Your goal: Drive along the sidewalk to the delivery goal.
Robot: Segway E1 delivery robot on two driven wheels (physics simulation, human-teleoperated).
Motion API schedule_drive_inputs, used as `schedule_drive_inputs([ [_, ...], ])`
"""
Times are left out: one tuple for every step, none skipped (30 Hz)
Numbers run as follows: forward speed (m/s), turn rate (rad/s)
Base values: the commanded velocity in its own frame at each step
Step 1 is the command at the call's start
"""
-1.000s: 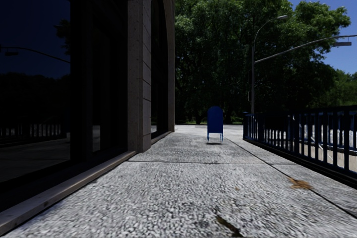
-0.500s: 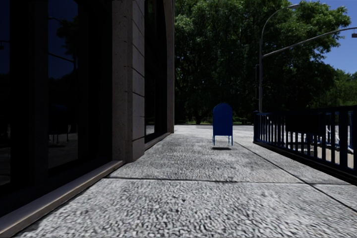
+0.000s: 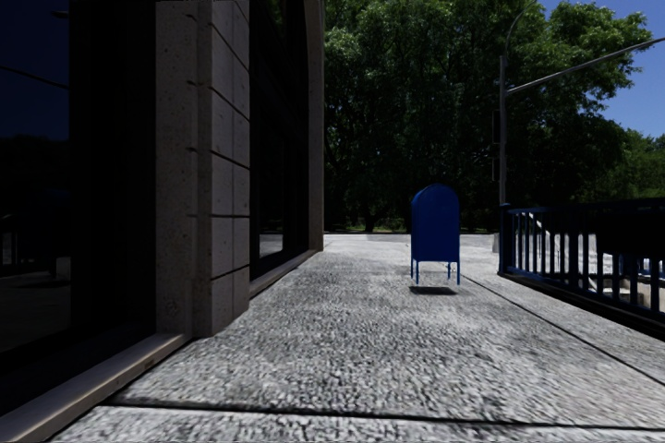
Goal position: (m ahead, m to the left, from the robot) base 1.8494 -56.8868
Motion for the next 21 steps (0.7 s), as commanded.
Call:
schedule_drive_inputs([
  [2.00, 0.00],
  [2.00, 0.00],
  [2.00, 0.00],
  [2.00, 0.00],
  [2.00, 0.00],
  [2.00, 0.00],
  [2.00, 0.00],
  [2.00, 0.00],
  [2.00, 0.00],
  [2.00, 0.00],
  [2.00, 0.00],
  [2.00, 0.00],
  [2.00, 0.00],
  [2.00, 0.00],
  [2.00, 0.00],
  [2.00, 0.00],
  [2.00, 0.00],
  [2.00, 0.00],
  [2.00, 0.00],
  [2.00, 0.00],
  [2.00, 0.00],
])
